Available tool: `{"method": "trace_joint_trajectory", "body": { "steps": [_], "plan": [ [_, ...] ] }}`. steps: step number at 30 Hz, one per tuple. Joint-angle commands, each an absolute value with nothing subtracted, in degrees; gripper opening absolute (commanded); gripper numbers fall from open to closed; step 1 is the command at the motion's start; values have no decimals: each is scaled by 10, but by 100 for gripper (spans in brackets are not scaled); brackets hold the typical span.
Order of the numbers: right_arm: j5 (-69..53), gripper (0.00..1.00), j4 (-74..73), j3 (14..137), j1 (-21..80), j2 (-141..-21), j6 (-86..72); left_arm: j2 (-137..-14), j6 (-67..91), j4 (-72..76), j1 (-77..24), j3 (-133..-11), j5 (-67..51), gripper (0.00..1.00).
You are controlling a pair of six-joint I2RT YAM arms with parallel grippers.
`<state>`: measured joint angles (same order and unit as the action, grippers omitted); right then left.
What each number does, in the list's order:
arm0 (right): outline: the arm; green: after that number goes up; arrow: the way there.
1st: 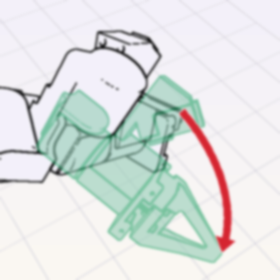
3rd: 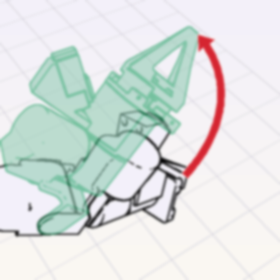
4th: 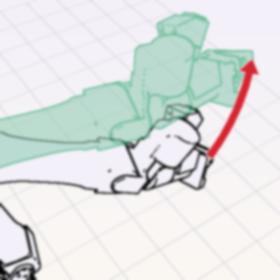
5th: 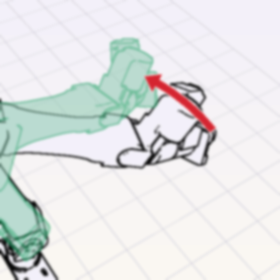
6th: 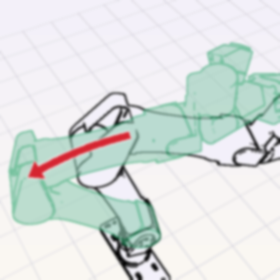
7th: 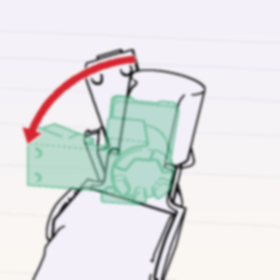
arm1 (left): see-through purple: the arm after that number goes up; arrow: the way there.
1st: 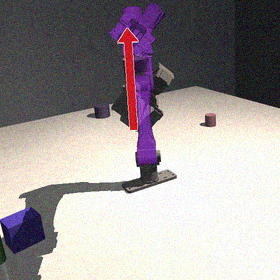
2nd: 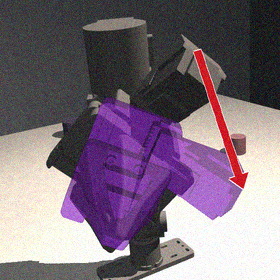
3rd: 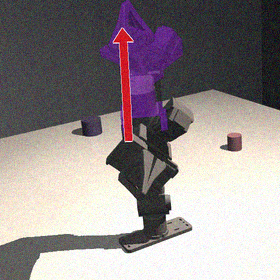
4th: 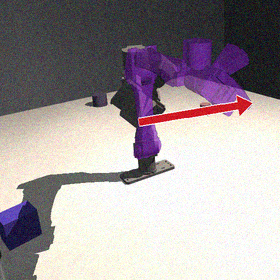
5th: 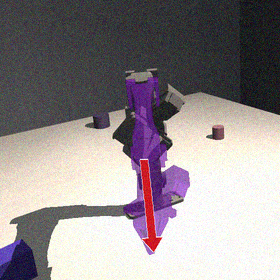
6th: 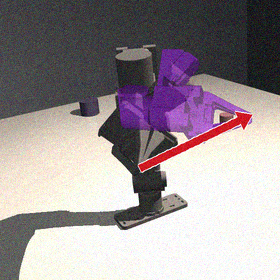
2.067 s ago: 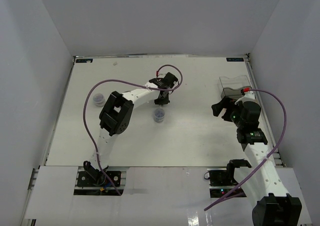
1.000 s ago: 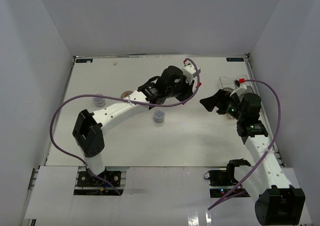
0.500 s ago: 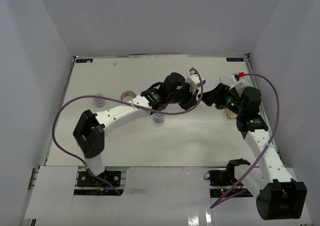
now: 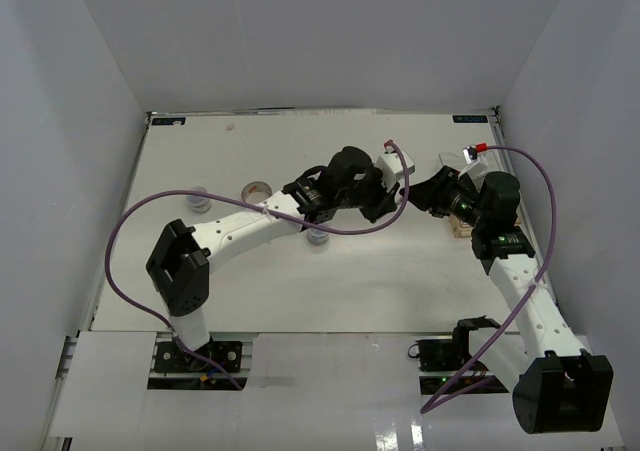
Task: Sort the stationery into containers
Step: Place the pen in the storage box.
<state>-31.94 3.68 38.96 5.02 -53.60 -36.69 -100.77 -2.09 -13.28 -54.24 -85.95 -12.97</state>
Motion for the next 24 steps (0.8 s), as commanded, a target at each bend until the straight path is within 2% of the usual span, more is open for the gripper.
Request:
{"method": "trace_joint_trajectory", "body": {
  "steps": [1, 8, 9, 11, 15, 16, 18, 19, 22, 24],
  "plan": [
    [-330, 46, 57, 414, 54, -534, -367, -968, -39, -119, -546, -855, -149, 8],
    [-315, 24, 46, 415, 54, -527, -363, -967, -51, -116, -546, -849, -148, 9],
    [-310, 15, 44, 410, 54, -524, -361, -966, -52, -113, -546, -846, -149, 10],
    [-298, 8, 42, 409, 53, -519, -360, -963, -52, -112, -546, -840, -145, 13],
    [-291, 8, 41, 403, 53, -518, -361, -961, -51, -105, -546, -831, -137, 31],
    [-287, 8, 40, 399, 53, -517, -361, -961, -48, -105, -546, -829, -134, 44],
    [-266, 8, 35, 396, 49, -512, -358, -959, -46, -105, -545, -825, -116, 58],
    [-257, 8, 27, 396, 44, -509, -355, -956, -40, -105, -545, -819, -109, 71],
    [-213, 8, 1, 403, 22, -505, -329, -946, -23, -108, -535, -800, -88, 89],
    [-169, 8, -51, 417, 8, -508, -299, -928, -10, -112, -525, -788, -87, 92]
  ]
}}
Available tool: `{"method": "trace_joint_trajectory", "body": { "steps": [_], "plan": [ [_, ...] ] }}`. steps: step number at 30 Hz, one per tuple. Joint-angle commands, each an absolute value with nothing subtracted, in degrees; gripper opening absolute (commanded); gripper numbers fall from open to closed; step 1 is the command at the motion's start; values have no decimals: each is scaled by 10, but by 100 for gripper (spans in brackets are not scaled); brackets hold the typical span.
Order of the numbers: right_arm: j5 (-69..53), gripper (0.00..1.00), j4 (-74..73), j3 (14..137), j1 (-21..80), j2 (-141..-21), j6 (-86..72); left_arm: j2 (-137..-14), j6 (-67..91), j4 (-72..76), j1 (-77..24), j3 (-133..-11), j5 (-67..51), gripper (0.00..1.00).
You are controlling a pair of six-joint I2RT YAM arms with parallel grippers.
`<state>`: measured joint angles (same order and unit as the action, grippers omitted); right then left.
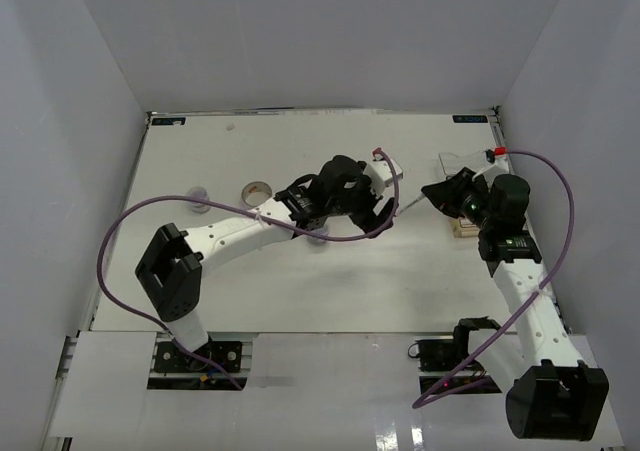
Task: Sort the stationery into containers
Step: Place the pen in the storage box.
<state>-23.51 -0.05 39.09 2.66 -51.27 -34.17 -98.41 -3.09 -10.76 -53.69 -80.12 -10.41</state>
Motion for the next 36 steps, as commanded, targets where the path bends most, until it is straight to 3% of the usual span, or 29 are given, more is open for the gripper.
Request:
{"method": "trace_joint_trajectory", "body": {
  "steps": [1, 7, 15, 26, 36],
  "plan": [
    [-156, 8, -66, 422, -21, -512, -293, -919, -4, -115, -513, -773, -84, 94],
    [-62, 8, -102, 427, -112, -513, -297, -847, 76, -143, -401, -724, -69, 98],
    [-67, 8, -98, 420, -228, -541, -337, -741, 107, -138, -281, -614, -37, 98],
    [-77, 8, -80, 438, -270, -606, -358, -716, 91, -151, -276, -603, 82, 98],
    [-88, 9, -40, 427, -271, -660, -373, -712, 83, -146, -276, -598, 105, 98]
  ]
}}
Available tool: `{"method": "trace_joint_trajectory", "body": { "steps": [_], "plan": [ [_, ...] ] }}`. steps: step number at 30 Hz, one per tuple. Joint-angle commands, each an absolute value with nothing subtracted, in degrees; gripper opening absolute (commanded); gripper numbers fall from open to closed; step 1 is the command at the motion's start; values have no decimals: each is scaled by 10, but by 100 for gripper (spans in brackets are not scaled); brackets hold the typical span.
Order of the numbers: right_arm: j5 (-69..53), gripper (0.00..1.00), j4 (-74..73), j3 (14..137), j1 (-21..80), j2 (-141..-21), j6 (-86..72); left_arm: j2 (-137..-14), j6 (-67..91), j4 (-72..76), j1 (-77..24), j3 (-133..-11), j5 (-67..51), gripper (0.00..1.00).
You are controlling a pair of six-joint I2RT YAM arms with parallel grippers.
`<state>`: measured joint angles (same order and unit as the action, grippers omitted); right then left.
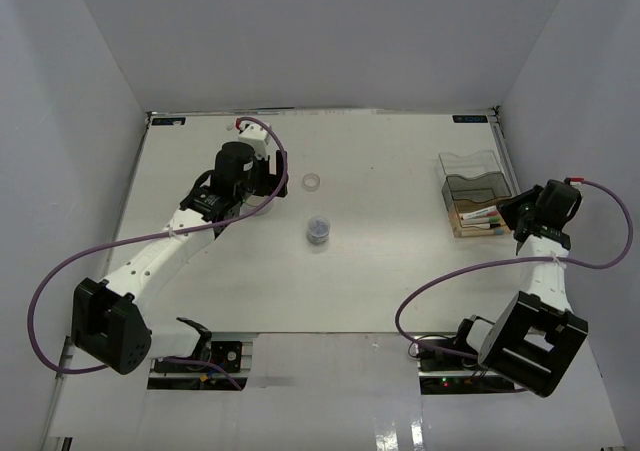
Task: Sort the stationery into containers
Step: Place the pen in the storage box.
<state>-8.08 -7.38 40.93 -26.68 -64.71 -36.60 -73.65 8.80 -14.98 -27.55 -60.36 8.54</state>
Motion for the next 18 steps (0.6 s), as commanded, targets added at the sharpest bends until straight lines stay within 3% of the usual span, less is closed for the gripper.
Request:
{"method": "trace_joint_trajectory", "body": {
  "steps": [1, 18],
  "plan": [
    [-90, 11, -37, 425, -271, -663, -373, -711, 83, -145, -275, -597, 107, 98],
    [-95, 38, -23, 411, -271, -730, -349, -714, 82, -142, -275, -594, 105, 98]
  ]
}}
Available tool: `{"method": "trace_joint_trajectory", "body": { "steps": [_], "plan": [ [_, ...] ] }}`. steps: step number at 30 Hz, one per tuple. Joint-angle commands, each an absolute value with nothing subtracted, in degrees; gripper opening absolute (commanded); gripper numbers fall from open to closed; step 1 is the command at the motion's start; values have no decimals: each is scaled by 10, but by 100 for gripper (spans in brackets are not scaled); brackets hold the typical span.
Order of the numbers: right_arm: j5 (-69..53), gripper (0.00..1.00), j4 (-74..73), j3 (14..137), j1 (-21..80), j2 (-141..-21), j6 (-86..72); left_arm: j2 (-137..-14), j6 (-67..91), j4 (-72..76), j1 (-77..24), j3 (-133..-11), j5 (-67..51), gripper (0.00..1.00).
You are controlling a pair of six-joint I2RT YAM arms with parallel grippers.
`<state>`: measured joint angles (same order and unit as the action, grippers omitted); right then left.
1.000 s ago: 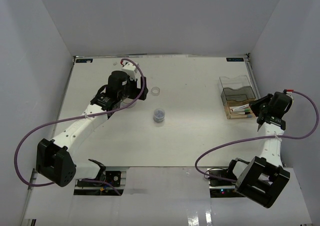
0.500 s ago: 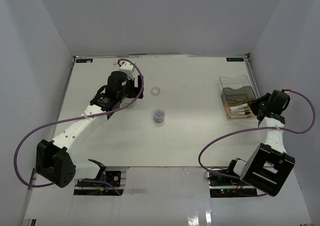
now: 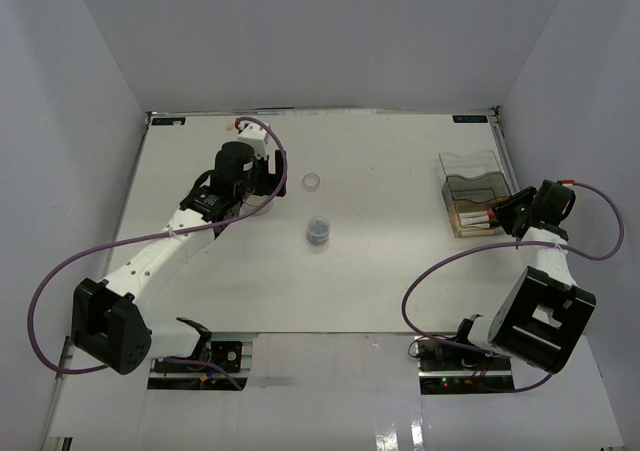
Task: Sort the stationery into containers
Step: Place the pen in the storage box, then pick up the stationery from the center of the board.
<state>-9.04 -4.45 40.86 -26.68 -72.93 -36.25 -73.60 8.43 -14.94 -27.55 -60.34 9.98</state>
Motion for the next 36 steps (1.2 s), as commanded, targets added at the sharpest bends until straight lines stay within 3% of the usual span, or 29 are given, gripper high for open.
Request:
{"method": "trace_joint_trajectory", "body": {
  "steps": [1, 4, 9, 15, 21, 23, 29, 36],
  "plan": [
    [-93, 39, -23, 411, -271, -730, -348, -713, 82, -142, -276, -595, 106, 98],
    [-84, 43, -36, 422, -271, -723, -339, -713, 82, -142, -275, -594, 105, 98],
    [-87, 62, -51, 440, -258, -670, -291, -707, 82, -142, -275, -595, 106, 98],
    [-56, 83, -45, 463, -115, -600, -172, -698, 98, -142, -263, -596, 106, 98],
    [-62, 90, -30, 461, 72, -597, -101, -686, 135, -152, -222, -600, 125, 98],
    [-50, 96, -26, 463, 148, -612, -80, -680, 147, -158, -207, -602, 139, 98],
    [-3, 100, -15, 497, 334, -703, -47, -658, 163, -158, -173, -592, 183, 98],
    [50, 95, 10, 562, 453, -852, -45, -649, 158, -136, -164, -570, 199, 98]
  ]
}}
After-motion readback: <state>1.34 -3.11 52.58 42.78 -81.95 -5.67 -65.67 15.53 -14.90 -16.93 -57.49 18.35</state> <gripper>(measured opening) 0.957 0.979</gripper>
